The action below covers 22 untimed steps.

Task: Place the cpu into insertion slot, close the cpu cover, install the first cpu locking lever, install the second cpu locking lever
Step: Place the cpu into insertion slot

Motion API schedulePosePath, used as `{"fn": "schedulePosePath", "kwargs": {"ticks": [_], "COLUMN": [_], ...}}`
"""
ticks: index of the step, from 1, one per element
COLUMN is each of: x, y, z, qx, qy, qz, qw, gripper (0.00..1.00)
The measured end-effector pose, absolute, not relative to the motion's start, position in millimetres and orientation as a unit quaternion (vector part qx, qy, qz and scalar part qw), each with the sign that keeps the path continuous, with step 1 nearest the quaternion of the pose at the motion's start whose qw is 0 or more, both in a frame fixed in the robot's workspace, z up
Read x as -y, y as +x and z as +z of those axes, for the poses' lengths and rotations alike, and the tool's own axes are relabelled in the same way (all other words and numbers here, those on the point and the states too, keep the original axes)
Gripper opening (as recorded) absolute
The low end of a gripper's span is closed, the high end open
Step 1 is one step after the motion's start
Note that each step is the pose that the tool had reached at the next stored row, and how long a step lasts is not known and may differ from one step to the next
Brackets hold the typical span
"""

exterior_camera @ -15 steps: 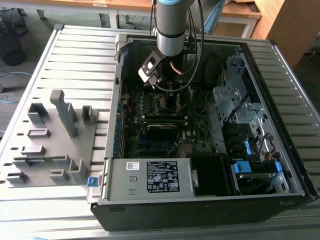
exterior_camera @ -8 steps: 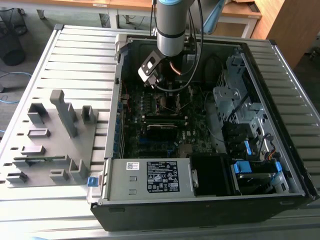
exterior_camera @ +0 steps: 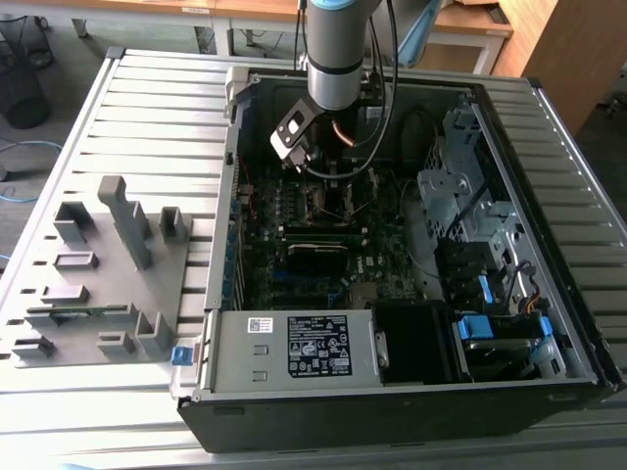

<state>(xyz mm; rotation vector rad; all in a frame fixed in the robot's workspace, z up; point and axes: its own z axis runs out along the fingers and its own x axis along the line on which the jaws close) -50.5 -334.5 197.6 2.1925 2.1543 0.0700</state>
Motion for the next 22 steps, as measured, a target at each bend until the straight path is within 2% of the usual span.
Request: {"fn": "schedulePosePath", "kwargs": {"ticks": [22], "x": [334.5], "y": [-49.9], "z": [192.4], "qx": [-0.702], "qy": [0.711], "qz": [0.022], "qw": [0.033], "gripper": [0.54]}}
